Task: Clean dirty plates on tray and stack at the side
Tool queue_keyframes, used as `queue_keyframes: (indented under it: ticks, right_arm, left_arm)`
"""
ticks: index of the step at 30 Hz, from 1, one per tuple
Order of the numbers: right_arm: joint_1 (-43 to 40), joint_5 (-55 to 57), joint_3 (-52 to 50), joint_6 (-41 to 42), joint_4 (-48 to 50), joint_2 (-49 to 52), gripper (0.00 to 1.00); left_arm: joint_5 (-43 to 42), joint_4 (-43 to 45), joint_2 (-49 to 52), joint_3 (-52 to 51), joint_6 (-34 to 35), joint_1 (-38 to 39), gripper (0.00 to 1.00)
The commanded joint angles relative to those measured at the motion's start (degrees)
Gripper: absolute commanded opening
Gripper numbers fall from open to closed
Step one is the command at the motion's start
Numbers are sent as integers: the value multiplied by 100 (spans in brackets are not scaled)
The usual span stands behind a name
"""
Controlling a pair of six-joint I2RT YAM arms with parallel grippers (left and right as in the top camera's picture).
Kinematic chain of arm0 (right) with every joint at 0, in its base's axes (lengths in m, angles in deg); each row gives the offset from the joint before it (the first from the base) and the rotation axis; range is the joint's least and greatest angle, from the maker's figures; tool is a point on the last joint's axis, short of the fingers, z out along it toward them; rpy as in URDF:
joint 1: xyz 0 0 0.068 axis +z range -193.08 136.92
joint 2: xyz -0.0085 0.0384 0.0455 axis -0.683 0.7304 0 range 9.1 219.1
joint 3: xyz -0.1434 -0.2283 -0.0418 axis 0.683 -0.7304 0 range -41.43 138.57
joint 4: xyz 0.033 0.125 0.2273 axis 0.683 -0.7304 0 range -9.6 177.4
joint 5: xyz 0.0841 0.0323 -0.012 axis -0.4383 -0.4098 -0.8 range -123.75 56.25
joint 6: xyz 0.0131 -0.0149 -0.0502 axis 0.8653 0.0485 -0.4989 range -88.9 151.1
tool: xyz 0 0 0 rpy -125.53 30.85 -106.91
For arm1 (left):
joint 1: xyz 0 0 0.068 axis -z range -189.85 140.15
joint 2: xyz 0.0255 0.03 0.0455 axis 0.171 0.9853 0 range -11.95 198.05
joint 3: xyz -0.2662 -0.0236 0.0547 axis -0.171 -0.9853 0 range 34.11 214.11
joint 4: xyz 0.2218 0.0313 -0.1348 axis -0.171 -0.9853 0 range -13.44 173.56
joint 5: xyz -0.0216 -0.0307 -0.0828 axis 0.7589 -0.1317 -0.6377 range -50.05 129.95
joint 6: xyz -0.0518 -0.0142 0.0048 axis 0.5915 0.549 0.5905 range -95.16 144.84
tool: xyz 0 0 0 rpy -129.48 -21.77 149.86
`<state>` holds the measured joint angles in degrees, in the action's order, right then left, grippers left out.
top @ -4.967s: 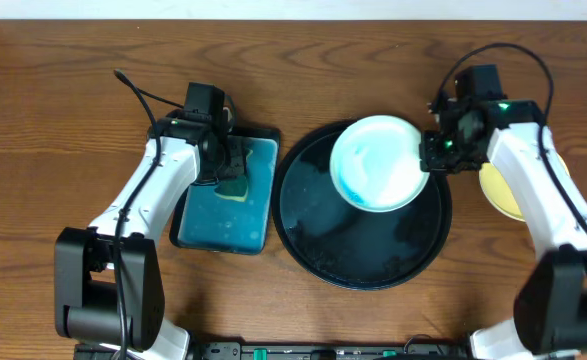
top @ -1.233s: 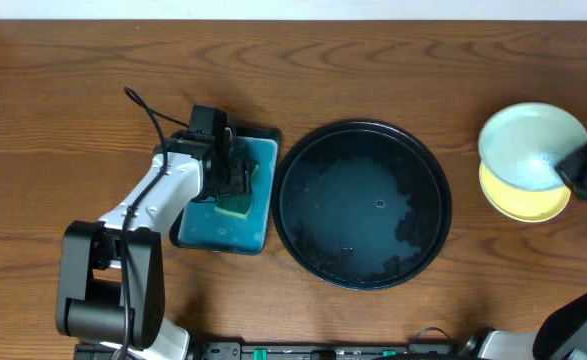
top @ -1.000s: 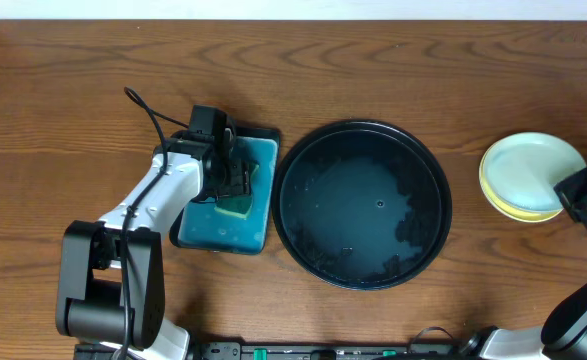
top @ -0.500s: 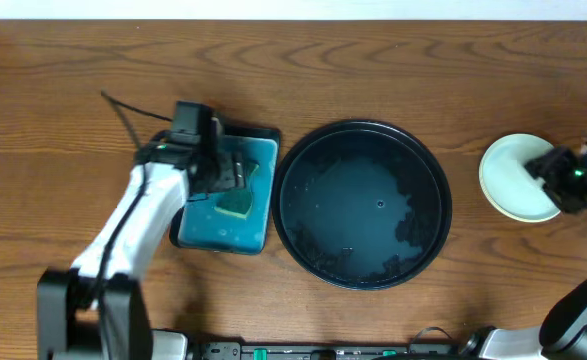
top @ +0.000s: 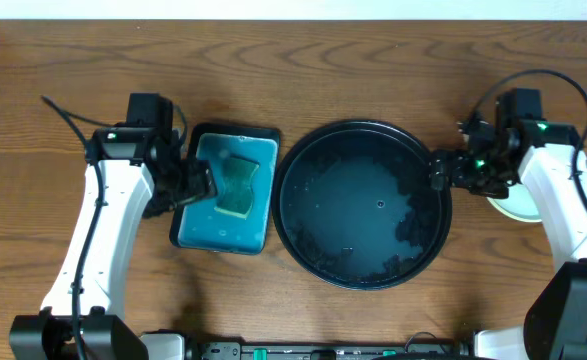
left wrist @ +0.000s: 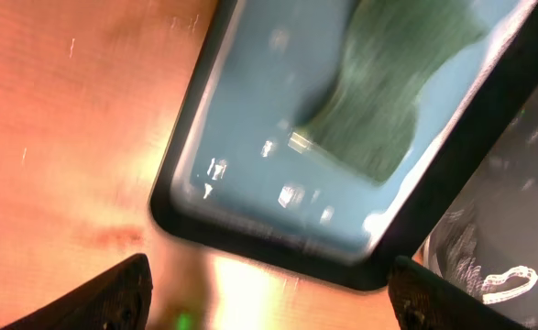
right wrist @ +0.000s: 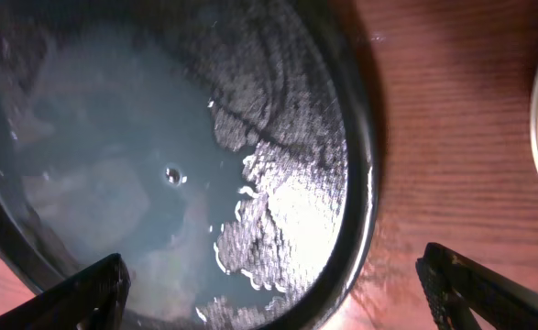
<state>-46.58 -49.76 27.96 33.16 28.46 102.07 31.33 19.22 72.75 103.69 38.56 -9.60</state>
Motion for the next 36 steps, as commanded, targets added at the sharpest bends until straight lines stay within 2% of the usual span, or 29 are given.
queue_keyframes:
  ticks: [1,4,8,15,20,26,36]
  right_arm:
    - [256,378,157,-173,-234,-195,99]
    - [356,376,101,-55,-461,-560,99]
    - [363,382,-227,-28,-234,-1259,99]
    - [361,737,-1543,22,839,-3703,99]
    - [361,785,-1952,20,920,-4983,99]
    - [361,785,-1958,20,763,-5759,99]
    - [361,785,-1958,22,201,-5849,99]
  left_arm:
    - [114,-304,-354,76,-50,-72,83]
    - [378,-402,-1008,-181,-61,-72,83]
    - [372,-68,-1974,-568,-264,-66,83]
    - [328,1019,-4328,-1696,-232,-66,83]
    - [330,1091,-5549,-2138,-79,-68,84]
    - [330,1064,-6057,-2146,-79,-68,84]
    - [330,1064,-6046,-2146,-79,-66,84]
